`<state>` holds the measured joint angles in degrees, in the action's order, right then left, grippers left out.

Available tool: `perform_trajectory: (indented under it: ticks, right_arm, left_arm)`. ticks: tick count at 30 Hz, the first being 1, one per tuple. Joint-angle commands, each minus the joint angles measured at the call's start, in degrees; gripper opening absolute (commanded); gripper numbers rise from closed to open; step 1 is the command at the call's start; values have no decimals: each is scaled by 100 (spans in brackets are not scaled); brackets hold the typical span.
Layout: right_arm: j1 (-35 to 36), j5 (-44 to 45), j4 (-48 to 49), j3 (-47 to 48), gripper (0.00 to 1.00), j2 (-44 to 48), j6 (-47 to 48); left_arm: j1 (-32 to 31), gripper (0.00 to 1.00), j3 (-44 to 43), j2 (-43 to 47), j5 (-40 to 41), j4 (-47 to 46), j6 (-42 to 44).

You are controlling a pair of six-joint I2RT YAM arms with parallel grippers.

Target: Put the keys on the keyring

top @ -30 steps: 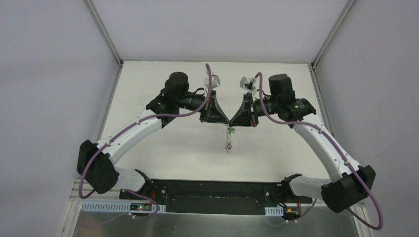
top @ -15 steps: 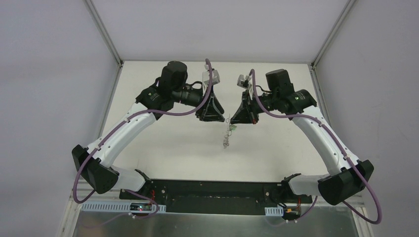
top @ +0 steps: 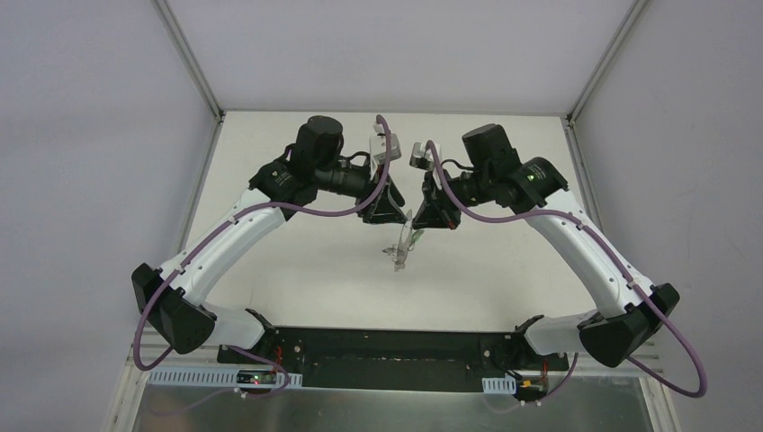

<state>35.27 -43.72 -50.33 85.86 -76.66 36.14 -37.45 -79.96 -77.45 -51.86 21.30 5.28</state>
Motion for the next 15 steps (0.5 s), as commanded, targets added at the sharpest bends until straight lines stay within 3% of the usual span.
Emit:
perform_trajectory:
  ticks: [1, 7, 15]
  right_arm:
    - [93, 199, -63, 264, 0, -32, 7]
    - [84, -37, 15, 217, 0, -75, -143]
    - [2, -314, 136, 170, 0, -69, -303]
  left_arm:
    - [-34, 48, 147, 164, -199, -531, 42]
    - [-56, 37, 554, 191, -610, -965, 82]
    - [-78, 36, 779, 207, -786, -1101, 256]
